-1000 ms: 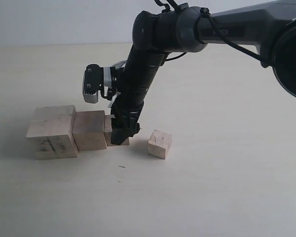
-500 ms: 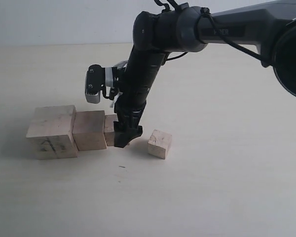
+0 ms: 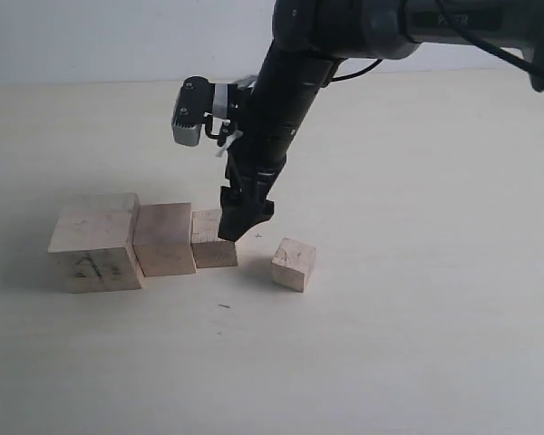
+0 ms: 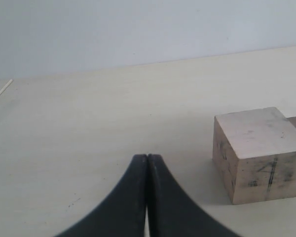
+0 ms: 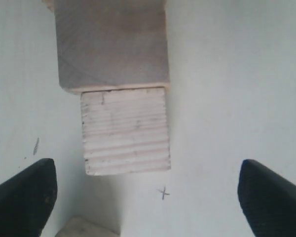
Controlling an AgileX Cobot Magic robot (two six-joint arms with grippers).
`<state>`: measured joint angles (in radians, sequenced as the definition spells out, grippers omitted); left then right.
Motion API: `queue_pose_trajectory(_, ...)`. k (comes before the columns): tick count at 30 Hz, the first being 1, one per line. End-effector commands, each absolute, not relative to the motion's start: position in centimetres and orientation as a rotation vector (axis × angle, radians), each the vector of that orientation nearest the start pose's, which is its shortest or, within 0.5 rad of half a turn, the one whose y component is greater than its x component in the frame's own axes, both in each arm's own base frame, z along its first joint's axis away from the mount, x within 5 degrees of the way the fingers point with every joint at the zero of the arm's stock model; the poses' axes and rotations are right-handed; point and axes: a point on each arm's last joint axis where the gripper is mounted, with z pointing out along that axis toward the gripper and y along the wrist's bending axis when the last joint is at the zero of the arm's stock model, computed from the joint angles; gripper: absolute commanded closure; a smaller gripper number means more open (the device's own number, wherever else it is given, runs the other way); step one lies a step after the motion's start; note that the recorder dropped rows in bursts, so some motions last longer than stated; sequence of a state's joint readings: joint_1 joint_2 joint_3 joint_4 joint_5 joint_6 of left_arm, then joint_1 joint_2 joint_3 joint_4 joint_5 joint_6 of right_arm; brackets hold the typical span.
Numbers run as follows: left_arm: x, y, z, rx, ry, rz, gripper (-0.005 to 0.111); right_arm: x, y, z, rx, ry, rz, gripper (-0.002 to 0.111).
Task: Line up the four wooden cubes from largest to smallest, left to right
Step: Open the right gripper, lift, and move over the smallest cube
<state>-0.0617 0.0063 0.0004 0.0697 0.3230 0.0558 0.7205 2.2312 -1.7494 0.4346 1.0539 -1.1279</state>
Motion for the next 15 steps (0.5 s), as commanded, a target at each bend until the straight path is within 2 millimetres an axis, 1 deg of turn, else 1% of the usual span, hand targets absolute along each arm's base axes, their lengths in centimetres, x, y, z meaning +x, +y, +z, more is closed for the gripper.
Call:
queue_pose_trajectory(1, 5.4, -0.1, 18.5, 0.148, 1.794, 0.067, 0.107, 32.1, 31.8, 16.9, -2.157, 2.021, 0.533, 0.014)
queue_pose_trajectory(3, 5.4, -0.1, 18.5, 0.148, 1.794, 0.067, 0.107, 31.9, 31.5, 16.8, -2.174, 2.063, 0.515, 0.014)
queue_pose_trajectory(5, 5.4, -0.1, 18.5, 0.148, 1.794, 0.067, 0.107, 31.8, 31.3, 17.4, -2.133, 2.132, 0.514, 0.015)
queue_pose_trajectory(7, 5.4, -0.1, 18.5, 0.148, 1.794, 0.067, 0.107, 31.8, 31.0, 18.6, -2.116, 2.136, 0.472, 0.015)
queue_pose_trajectory(8, 5.4, -0.1, 18.5, 0.148, 1.794, 0.067, 0.107, 31.9, 30.5, 19.7, -2.092, 2.144, 0.402, 0.015)
queue_pose_trajectory(9, 5.4, -0.1, 18.5, 0.148, 1.794, 0.067, 0.107, 32.1, 30.2, 20.3, -2.053, 2.165, 0.369, 0.015)
queue_pose_trajectory(10, 5.4, -0.1, 18.5, 0.148, 1.794, 0.067, 0.107, 32.6, 29.6, 21.6, -1.958, 2.19, 0.367, 0.015)
queue_pose_trajectory(12, 5.4, -0.1, 18.5, 0.148, 1.794, 0.067, 0.107, 33.1, 28.8, 22.7, -1.867, 2.229, 0.361, 0.015)
queue_pose_trajectory(14, 5.4, -0.1, 18.5, 0.148, 1.794, 0.067, 0.107, 33.6, 27.9, 22.6, -1.802, 2.284, 0.361, 0.015)
queue_pose_trajectory(15, 5.4, -0.1, 18.5, 0.148, 1.794, 0.067, 0.107, 33.9, 27.2, 22.0, -1.77, 2.312, 0.355, 0.015)
